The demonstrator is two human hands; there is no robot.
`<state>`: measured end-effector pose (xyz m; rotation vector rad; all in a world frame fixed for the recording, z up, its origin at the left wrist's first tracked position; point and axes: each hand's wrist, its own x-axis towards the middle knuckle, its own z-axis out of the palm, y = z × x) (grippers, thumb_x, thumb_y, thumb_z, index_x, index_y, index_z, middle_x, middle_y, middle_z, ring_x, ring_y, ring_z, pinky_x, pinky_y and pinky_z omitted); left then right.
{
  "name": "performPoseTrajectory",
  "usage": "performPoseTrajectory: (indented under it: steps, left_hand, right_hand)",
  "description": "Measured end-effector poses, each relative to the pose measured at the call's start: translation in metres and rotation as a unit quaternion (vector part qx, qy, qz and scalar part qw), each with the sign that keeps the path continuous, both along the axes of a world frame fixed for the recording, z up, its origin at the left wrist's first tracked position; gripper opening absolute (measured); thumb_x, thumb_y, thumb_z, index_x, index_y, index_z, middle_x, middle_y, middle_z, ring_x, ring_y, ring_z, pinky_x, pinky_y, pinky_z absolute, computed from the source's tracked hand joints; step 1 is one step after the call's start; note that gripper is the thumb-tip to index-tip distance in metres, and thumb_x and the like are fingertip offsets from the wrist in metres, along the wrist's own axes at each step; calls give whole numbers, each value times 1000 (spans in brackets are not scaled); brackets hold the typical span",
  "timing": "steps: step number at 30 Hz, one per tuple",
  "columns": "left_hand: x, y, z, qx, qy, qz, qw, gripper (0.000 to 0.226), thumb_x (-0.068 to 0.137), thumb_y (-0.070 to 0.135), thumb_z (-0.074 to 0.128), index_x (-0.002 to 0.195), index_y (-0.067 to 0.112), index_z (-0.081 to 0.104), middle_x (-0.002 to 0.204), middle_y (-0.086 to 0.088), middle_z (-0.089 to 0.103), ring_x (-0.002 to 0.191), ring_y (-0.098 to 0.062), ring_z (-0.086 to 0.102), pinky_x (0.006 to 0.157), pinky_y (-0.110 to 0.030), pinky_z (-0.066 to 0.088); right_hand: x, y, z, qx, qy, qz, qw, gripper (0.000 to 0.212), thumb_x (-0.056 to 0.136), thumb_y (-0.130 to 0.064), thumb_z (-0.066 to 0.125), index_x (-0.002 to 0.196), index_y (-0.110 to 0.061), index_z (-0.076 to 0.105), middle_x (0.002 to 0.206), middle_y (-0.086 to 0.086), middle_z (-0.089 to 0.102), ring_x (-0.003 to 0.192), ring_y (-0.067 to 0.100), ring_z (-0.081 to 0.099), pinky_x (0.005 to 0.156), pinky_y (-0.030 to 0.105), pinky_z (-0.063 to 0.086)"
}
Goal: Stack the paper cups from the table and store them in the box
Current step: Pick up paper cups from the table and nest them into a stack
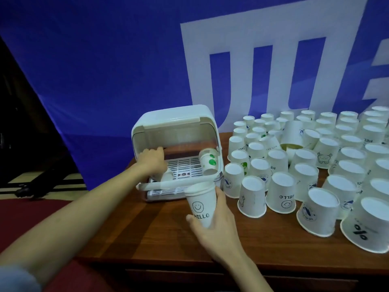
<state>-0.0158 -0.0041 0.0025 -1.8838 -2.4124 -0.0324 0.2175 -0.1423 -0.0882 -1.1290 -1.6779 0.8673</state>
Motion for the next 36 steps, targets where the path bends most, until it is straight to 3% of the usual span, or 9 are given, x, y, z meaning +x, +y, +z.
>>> performPoseTrajectory:
  steps: [5, 8, 12, 19, 22, 25, 30, 33, 36]
  left_hand:
    - [15, -20, 33, 76, -214, -35, 973, 28, 95, 20, 73, 120, 14, 62, 114, -5, 66, 101, -22, 64, 82, -35, 58]
    - [36, -61, 43, 152, -410, -103, 894, 15, 99, 10, 70, 113, 13, 67, 101, 2, 67, 89, -8, 62, 67, -12, 50]
    - [51, -96, 42, 113, -515, -199, 826, 14, 95, 4, 69, 106, 13, 72, 98, 3, 76, 92, -7, 71, 79, -19, 57]
    - [50, -98, 40, -58, -475, -292, 828, 28, 86, 23, 72, 107, 6, 76, 102, -6, 78, 94, -15, 73, 82, -27, 59]
    - [70, -103, 9, -86, -376, -328, 863, 55, 91, 58, 52, 100, 9, 74, 115, 8, 60, 113, -10, 53, 100, -28, 41]
    - [88, -107, -4, -33, -229, -341, 911, 63, 99, 63, 32, 112, 15, 71, 129, 23, 42, 121, 4, 26, 102, -17, 20]
    - [88, -53, 1, 63, -540, -179, 820, 33, 101, 36, 49, 88, 15, 71, 100, -2, 72, 95, -15, 64, 86, -33, 47]
    - [77, 1, -11, 129, -392, -86, 907, 16, 104, 20, 57, 111, 12, 69, 125, -10, 67, 113, -22, 62, 93, -35, 47]
    - [76, 38, -17, 39, -284, -93, 953, 66, 94, 29, 73, 150, 8, 45, 149, -14, 53, 135, -32, 54, 106, -38, 45]
  right_hand:
    - [6, 0, -13, -21, 14, -13, 1000, 76, 74, -49, 69, 142, -36, 38, 125, -17, 58, 113, 2, 55, 91, 27, 46]
    - [2, 1, -15, -14, -18, -2, 1000, 71, 75, -55, 69, 139, -35, 43, 126, -17, 57, 115, 5, 55, 93, 29, 48]
    - [1, 1, -16, -2, -35, 2, 999, 71, 75, -53, 69, 138, -31, 44, 128, -13, 58, 117, 9, 55, 95, 31, 47]
    - [9, 0, -17, -45, 40, -11, 998, 69, 72, -45, 79, 133, -32, 49, 119, -13, 64, 108, 6, 62, 92, 36, 53]
    - [7, 0, -18, -57, 63, -9, 996, 63, 74, -46, 79, 129, -32, 51, 113, -12, 67, 101, 5, 65, 87, 39, 55]
    - [8, -1, -18, -60, 95, -8, 994, 64, 78, -46, 80, 133, -34, 50, 119, -13, 66, 107, 3, 64, 90, 32, 55]
    - [11, 1, -16, -84, 178, -65, 978, 53, 73, -50, 80, 119, -35, 58, 105, -13, 70, 96, 7, 68, 84, 38, 59]
    - [12, 2, -17, -87, 195, -73, 974, 52, 70, -52, 79, 114, -33, 60, 101, -14, 72, 92, 7, 70, 82, 40, 60]
    - [14, 1, -14, -80, 165, -43, 982, 51, 76, -41, 83, 120, -34, 59, 102, -15, 70, 94, 4, 68, 78, 27, 57]
